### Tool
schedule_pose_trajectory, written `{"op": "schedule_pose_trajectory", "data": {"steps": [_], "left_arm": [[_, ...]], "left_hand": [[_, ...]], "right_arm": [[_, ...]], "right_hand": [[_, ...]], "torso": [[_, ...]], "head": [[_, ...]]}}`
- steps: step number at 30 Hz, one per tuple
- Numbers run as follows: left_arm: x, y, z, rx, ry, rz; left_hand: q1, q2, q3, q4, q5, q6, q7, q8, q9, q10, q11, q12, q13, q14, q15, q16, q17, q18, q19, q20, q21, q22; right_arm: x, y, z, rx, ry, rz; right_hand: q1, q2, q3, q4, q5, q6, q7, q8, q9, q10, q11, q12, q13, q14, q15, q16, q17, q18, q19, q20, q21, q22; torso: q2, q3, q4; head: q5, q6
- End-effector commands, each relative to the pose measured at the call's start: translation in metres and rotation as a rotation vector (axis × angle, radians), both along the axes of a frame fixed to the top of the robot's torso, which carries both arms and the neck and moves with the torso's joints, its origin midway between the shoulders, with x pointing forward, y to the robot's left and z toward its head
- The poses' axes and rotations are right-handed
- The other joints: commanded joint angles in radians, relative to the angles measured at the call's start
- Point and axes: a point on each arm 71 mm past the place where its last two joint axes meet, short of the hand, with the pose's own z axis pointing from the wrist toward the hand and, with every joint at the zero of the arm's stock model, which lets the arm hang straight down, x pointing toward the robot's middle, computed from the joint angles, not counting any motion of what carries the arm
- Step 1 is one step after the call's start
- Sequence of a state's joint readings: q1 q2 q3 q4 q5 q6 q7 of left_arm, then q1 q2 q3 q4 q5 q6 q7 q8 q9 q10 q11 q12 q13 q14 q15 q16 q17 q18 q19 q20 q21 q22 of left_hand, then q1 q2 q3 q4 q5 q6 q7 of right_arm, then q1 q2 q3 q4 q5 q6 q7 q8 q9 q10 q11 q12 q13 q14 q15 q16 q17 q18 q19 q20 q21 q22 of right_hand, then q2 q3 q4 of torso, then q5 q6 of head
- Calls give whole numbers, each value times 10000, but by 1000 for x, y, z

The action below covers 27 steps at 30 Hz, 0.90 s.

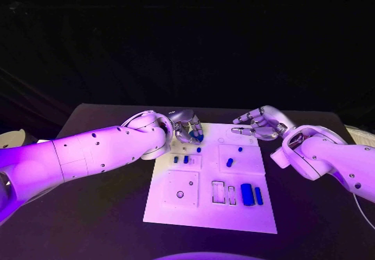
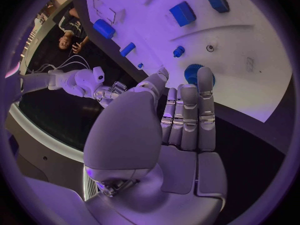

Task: Assemble the parts on the task board

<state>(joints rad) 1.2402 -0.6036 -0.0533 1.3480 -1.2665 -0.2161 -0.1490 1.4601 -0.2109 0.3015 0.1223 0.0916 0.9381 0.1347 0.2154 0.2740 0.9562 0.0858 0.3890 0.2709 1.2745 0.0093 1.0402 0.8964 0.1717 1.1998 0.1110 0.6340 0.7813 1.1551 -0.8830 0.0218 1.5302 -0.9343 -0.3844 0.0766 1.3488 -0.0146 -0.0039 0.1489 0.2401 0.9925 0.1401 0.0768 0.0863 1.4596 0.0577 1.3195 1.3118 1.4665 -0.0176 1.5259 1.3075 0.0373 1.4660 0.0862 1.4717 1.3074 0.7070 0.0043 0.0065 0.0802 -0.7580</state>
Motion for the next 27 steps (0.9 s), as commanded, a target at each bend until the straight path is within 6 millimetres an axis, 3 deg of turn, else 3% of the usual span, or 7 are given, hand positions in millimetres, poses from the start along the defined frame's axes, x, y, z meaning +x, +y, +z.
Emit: {"op": "schedule_pose_trajectory", "data": {"steps": [1,7,11,27], "left_arm": [[-1,-9,-3,1104,-718,-658],[0,-15,-11,1728,-440,-812],[-1,-17,-13,1912,-293,-877],[-2,-20,-18,2243,72,-884]], "left_hand": [[49,86,-101,-3,-45,150,-20,-179,-202,290,-56,-108,-284,977,-90,1339,1340,-79,881,-81,1202,933],[0,126,-243,1,-43,503,-14,-408,-501,507,-84,-479,-811,1924,-148,2716,2765,-535,2153,-182,3758,3040],[-83,136,-353,38,-45,690,-14,-491,-613,692,-97,-651,-1028,2104,-182,2901,2900,-660,2432,-208,4437,3621],[-60,292,-420,62,-28,985,-6,-634,-782,1072,-113,-963,-1341,2179,-219,2795,2562,-767,2651,-246,5013,4134]], "right_arm": [[-1,2,0,-15,-23,168],[-1,3,0,-8,-20,191],[-1,3,0,-9,-18,193],[-1,4,0,-3,-18,212]], "right_hand": [[45,48,-30,-51,28,85,7,-10,13,8,-54,-35,1008,869,-46,-32,1895,63,144,-45,-63,655],[45,52,-32,-53,39,85,7,-10,13,13,-54,-23,1015,871,-46,-30,1900,60,149,-46,-57,667],[45,52,-32,-53,39,85,7,-10,13,13,-54,-23,1015,871,-46,-30,1900,60,149,-46,-57,667],[45,52,-32,-53,39,85,7,-10,13,13,-54,-23,1015,871,-46,-30,1900,60,149,-46,-57,667]], "torso": [[1,2,-7],[10,1,-26],[2,2,-5],[-6,6,1]], "head": [[11,-1],[4,-14],[-18,-34],[-9,-56]]}}
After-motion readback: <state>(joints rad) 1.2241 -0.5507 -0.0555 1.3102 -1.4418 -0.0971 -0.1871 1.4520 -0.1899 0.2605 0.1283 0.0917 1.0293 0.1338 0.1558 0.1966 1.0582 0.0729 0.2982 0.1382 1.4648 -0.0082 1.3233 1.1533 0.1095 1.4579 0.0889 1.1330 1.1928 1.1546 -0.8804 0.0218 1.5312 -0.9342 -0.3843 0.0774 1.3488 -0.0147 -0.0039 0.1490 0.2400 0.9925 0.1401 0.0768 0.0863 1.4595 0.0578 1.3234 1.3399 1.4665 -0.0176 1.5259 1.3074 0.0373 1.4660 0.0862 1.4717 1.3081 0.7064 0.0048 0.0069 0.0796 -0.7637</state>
